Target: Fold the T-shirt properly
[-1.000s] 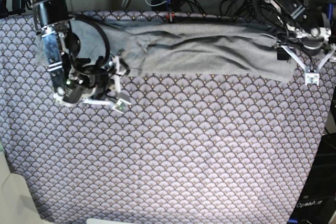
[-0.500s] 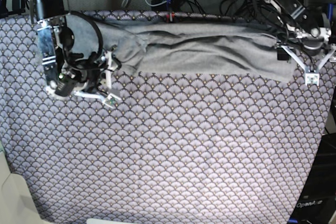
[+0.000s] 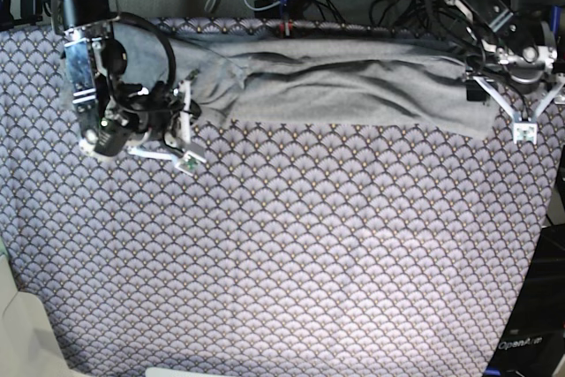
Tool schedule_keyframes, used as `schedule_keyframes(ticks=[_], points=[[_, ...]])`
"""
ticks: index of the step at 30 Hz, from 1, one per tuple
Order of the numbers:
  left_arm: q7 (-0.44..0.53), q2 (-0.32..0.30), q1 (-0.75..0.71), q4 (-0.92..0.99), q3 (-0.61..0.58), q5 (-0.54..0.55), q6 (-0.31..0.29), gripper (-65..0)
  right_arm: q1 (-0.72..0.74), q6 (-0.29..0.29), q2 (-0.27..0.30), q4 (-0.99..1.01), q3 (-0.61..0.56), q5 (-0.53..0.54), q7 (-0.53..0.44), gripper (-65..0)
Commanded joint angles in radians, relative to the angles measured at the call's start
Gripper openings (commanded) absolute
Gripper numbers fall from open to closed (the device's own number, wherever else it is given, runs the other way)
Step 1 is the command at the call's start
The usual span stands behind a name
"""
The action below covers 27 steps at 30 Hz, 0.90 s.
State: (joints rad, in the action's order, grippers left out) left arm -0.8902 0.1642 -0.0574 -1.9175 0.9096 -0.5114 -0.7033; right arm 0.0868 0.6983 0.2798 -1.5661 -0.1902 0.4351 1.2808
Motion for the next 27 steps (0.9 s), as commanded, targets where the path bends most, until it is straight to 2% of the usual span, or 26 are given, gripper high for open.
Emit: schedule_keyframes(ticks=[1, 7, 12, 15, 18, 23, 27], points=[[0.012, -0.007, 0.008, -0.017, -0.001, 0.003, 0.005, 0.0, 0.012, 0.000, 0.008, -0.026, 0.004, 0.003, -0.003, -65.0], [0.012, -0.007, 0.008, -0.018, -0.001, 0.003, 0.005, 0.0, -0.028, 0.000, 0.009, -0.185, 0.007, 0.003, 0.007, -65.0], [0.012, -0.007, 0.008, -0.020, -0.001, 0.003, 0.005, 0.0, -0.091, 0.000, 0.009, -0.353, 0.007, 0.003, 0.075, -65.0], [0.012, -0.007, 0.008, -0.021, -0.001, 0.003, 0.005, 0.0, -0.121, 0.000, 0.009, -0.365, 0.010, 0.000, 0.081, -65.0], [0.015, -0.007, 0.008, -0.021, -0.001, 0.003, 0.005, 0.0, -0.146, 0.000, 0.009, -0.363, 0.061, 0.000, 0.079, -65.0], [0.018, -0.007, 0.008, -0.021, -0.002, 0.003, 0.005, 0.0, -0.138, 0.000, 0.009, -0.359, 0.131, -0.002, 0.079, -65.0], [0.018, -0.007, 0.008, -0.021, -0.002, 0.003, 0.005, 0.0, -0.114, 0.000, 0.011, -0.359, 0.133, -0.002, 0.079, -65.0]])
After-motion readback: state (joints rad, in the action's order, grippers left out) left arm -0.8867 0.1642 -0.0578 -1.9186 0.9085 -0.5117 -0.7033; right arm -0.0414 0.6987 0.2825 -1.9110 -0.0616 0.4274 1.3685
